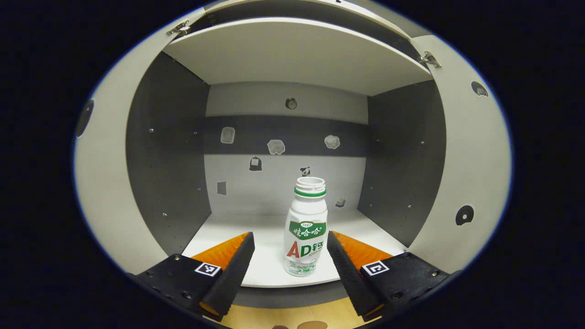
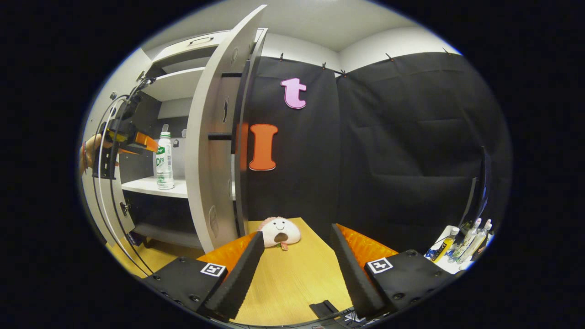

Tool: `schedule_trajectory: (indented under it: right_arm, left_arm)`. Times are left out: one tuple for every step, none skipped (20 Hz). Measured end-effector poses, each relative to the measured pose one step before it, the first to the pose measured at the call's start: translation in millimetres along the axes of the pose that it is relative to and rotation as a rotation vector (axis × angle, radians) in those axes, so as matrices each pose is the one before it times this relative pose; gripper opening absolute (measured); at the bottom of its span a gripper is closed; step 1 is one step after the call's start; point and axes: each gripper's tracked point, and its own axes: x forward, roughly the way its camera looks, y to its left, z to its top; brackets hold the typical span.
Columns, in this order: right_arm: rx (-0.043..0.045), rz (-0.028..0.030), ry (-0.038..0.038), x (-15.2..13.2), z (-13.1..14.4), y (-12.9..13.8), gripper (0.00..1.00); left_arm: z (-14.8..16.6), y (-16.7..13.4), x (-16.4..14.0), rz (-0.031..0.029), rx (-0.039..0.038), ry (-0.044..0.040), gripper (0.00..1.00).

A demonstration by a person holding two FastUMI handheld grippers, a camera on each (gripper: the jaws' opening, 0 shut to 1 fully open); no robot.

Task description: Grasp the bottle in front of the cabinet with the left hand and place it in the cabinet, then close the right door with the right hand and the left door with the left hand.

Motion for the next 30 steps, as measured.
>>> schedule_trajectory:
  right_arm:
    - [-0.001,0.00631,-0.00375,1.82,-0.43,1.84,0.96]
    - [-0.00503,0.00536,-0.00502,3.38,0.99,1.12,0.96]
    - [0.00038,-0.01025,-0.00413,5.19,1.3,-2.35,0.96]
    - [0.01003,-0.00906,-0.00358,5.37,1.75,-1.91,0.97]
    - [0.01339,0.00797,0.00159,5.81,1.81,3.39,0.97]
    - [0.00796,0.01755,0.00296,4.28,0.96,6.69,0.96]
    - [-0.00281,0.01413,0.00071,3.37,0.8,5.58,0.97]
    - [-0.01433,0.00946,-0.00094,1.9,1.61,3.15,0.9]
    - [-0.02038,0.00615,-0.00456,1.62,2.01,3.04,0.96]
    - [-0.02123,0.00708,-0.00702,1.1,1.76,3.5,0.96]
    - [-0.017,0.00999,-0.00779,0.18,1.4,3.15,0.96]
    - [-0.01141,0.00685,-0.0025,0.79,0.37,3.19,0.96]
    - [-0.01058,-0.00445,-0.00226,0.97,-0.86,1.08,0.9]
    - [-0.00553,0.00055,-0.00201,-0.74,-0.54,-0.78,0.95]
    - [-0.00072,0.00707,-0.00003,1.26,1.01,0.03,0.95]
    - [0.00147,0.0069,0.00431,1.35,-0.69,0.46,0.89]
    - [-0.00131,0.00387,0.0025,0.8,0.82,0.51,0.89]
    - [-0.00535,-0.0012,-0.00032,-0.77,0.21,-0.07,0.89]
    - [-0.00505,-0.00486,-0.00012,-0.42,0.45,0.46,0.89]
    - [-0.00612,-0.00584,0.00036,-1.25,0.1,0.18,0.95]
    - [-0.00439,-0.00318,-0.00399,0.16,0.55,0.18,0.88]
    - [-0.00103,-0.00004,-0.00211,-0.43,-0.19,1.5,0.88]
    - [0.00367,0.00201,0.00076,-0.37,-0.71,1.61,0.88]
    - [0.00542,0.00978,0.00723,0.1,-0.59,2.77,0.87]
    - [0.00588,0.01219,0.00729,-0.63,-0.36,4.27,0.94]
    - [0.00333,0.01183,0.00568,-0.58,-0.23,3.63,0.94]
    - [0.00304,0.01269,-0.00058,-0.78,0.61,4.91,0.94]
    - [0.00117,0.01497,-0.00212,-1.77,0.45,5.58,0.94]
    - [0.0002,0.01424,-0.00247,-0.05,0.82,6.2,0.94]
    - [-0.00238,0.01258,-0.00191,-0.2,0.71,5.44,0.87]
  left_arm:
    - [4.27,1.94,-16.59,0.00418,0.01283,-0.02407,0.97]
    - [3.3,1.86,-16.34,0.00796,0.0159,-0.02446,0.96]
    - [2.79,2.51,-16.9,0.01294,0.01294,-0.02392,0.96]
    - [3.02,4.13,-16.58,0.01908,0.00496,-0.02583,0.96]
    - [1.43,2.01,-15.63,0.0135,-0.00128,-0.01964,0.96]
    - [-0.99,-0.35,-15.82,0.00322,-0.00528,-0.01474,0.96]
    - [-1.1,0.52,-16.12,0.00265,-0.0056,-0.01218,0.96]
    - [-3.14,2.0,-16.15,0.00625,-0.00518,-0.00827,0.95]
    - [-3.49,3.91,-15.33,0.01357,-0.00883,-0.0044,0.94]
    - [-5.42,4.47,-17.18,0.01762,-0.01413,0.00364,0.96]
    - [-3.5,3.5,-14.58,0.01487,-0.01472,-0.00455,0.96]
    - [-2.51,3.9,-14.65,0.00867,-0.00686,-0.00855,0.96]
    - [-3.55,5.17,-14.23,0.01064,0.00391,-0.00537,0.96]
    - [-1.29,5.69,-9.86,0.01387,0.00557,-0.01055,0.96]
    - [0.06,4.96,-10.47,0.01275,-0.00608,-0.01864,0.96]
    - [-2.44,0.65,-10.06,-0.00183,-0.01337,-0.00435,0.96]
    - [-3.0,-0.14,-7.29,-0.00711,-0.01389,0.00008,0.96]
    - [-2.58,1.98,-5.58,0.0003,-0.00954,0.00071,0.95]
    - [-1.22,4.21,-5.49,0.00636,-0.00291,-0.00036,0.96]
    - [-0.6,3.78,-3.05,0.00989,0.00269,-0.00198,0.95]
    - [-1.61,3.06,-3.17,0.00475,0.00537,0.00191,0.95]
    - [-2.4,2.97,-2.46,0.00613,0.00384,0.00689,0.96]
    - [-2.17,3.19,-2.51,0.00797,-0.00006,0.00825,0.95]
    - [-1.32,0.86,-4.39,0.00357,-0.00519,0.0084,0.96]
    - [-0.93,3.81,-3.41,0.00809,-0.01007,0.00784,0.96]
    - [-1.74,2.18,-0.69,0.00448,-0.01561,0.00543,0.96]
    - [-0.16,-1.73,-0.77,-0.00174,-0.01559,0.00052,0.96]
    - [-0.7,-0.99,-1.28,-0.00322,-0.01085,0.00126,0.93]
    - [-0.01,-1.23,-0.67,-0.00326,-0.00391,0.00185,0.93]
    - [0.96,-0.99,0.41,-0.00324,0.00141,-0.00032,0.96]
